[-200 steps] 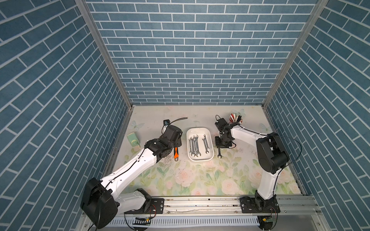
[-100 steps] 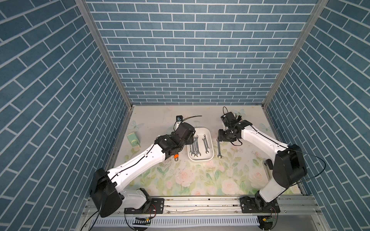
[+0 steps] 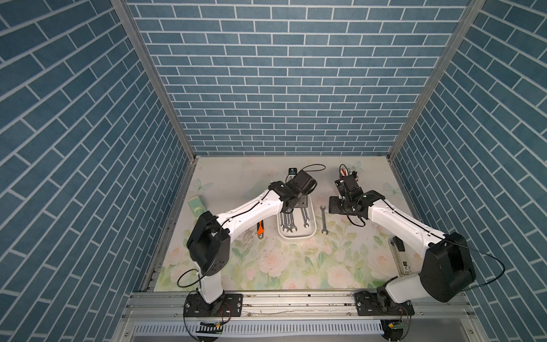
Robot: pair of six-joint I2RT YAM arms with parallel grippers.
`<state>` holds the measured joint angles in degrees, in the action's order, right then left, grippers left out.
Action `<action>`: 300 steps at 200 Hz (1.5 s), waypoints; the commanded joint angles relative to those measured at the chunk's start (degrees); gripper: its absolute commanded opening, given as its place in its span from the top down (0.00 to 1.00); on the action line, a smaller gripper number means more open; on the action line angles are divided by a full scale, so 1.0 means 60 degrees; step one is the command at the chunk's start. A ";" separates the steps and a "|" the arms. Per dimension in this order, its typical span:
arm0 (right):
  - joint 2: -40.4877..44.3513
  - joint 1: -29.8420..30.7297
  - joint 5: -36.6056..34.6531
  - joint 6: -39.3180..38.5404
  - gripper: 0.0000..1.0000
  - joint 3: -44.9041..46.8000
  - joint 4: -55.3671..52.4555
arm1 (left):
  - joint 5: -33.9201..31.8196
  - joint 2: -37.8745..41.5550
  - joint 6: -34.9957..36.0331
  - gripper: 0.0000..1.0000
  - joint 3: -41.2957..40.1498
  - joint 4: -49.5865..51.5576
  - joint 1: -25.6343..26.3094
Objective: Take out the wrench from the storage box
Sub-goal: Pick up the wrench from the storage box.
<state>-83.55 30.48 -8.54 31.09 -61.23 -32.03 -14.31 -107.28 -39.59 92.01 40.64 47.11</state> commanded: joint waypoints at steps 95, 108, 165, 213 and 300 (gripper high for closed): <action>0.0463 -0.0390 -0.0261 0.0143 0.33 0.0577 0.0230 | 0.1737 -0.3098 0.0779 0.59 0.2199 0.2293 -0.1046; 0.0470 -0.0435 -0.0234 0.0124 0.33 0.0617 0.0226 | 0.1902 -0.3287 0.0791 0.63 0.2240 0.2265 -0.1124; 0.0434 -0.0627 -0.0072 0.0070 0.33 0.0791 0.0340 | 0.2257 -0.3830 0.0801 0.71 0.2484 0.2427 -0.1143; 0.0375 -0.0706 0.0000 0.0048 0.33 0.0894 0.0438 | 0.2249 -0.4149 0.0806 0.71 0.2736 0.2526 -0.1092; 0.0375 -0.0817 0.0105 0.0078 0.32 0.0975 0.0398 | 0.1858 -0.4640 0.0698 0.67 0.2812 0.2975 -0.0775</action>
<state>-82.06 25.87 -8.14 31.20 -56.16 -29.65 -2.24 -132.75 -35.16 109.10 55.57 42.04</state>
